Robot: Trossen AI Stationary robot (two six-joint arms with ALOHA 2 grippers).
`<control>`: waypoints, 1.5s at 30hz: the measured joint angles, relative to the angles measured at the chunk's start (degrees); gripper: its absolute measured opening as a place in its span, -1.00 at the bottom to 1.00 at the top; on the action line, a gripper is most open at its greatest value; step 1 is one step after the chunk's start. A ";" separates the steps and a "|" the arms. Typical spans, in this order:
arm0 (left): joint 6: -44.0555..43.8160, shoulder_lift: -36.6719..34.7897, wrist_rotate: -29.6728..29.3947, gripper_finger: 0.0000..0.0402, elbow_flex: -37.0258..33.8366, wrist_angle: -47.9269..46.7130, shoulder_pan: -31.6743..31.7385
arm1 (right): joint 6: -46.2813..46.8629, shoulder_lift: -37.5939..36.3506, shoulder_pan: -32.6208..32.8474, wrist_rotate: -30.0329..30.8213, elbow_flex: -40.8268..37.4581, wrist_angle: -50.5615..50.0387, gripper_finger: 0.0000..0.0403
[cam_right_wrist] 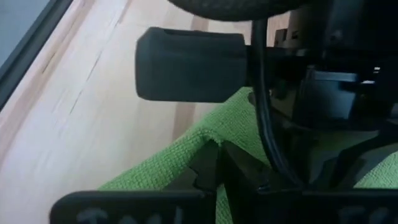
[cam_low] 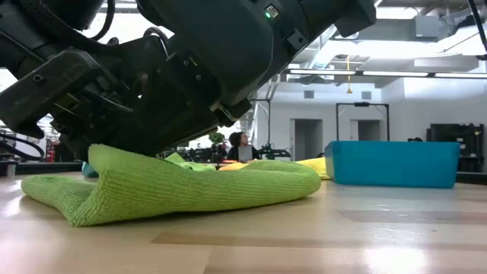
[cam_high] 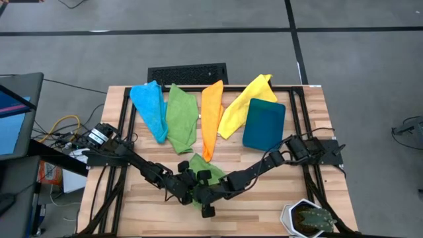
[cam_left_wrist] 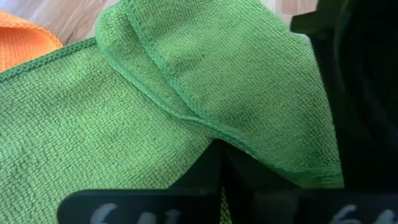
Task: Fold microfiber towels
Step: Fold the bottom green microfiber cloth
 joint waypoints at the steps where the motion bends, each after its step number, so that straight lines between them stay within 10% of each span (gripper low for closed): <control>1: 0.00 -0.26 0.10 -1.00 0.00 -0.26 0.00 | 0.00 0.00 0.00 0.01 0.00 -0.01 -0.73; 22: 2.25 -8.99 -2.37 -1.00 -0.20 -10.41 0.26 | 3.22 -1.58 -1.05 0.05 -0.09 0.10 -0.03; 35: 2.09 -17.68 -7.13 -1.00 -0.02 -14.74 0.26 | 6.34 -9.73 -0.79 8.16 -0.04 -16.88 -0.14; 45: 0.28 -19.97 -8.71 -1.00 0.18 -3.38 -4.15 | 13.72 -9.97 -0.52 10.10 -10.42 -6.70 -0.36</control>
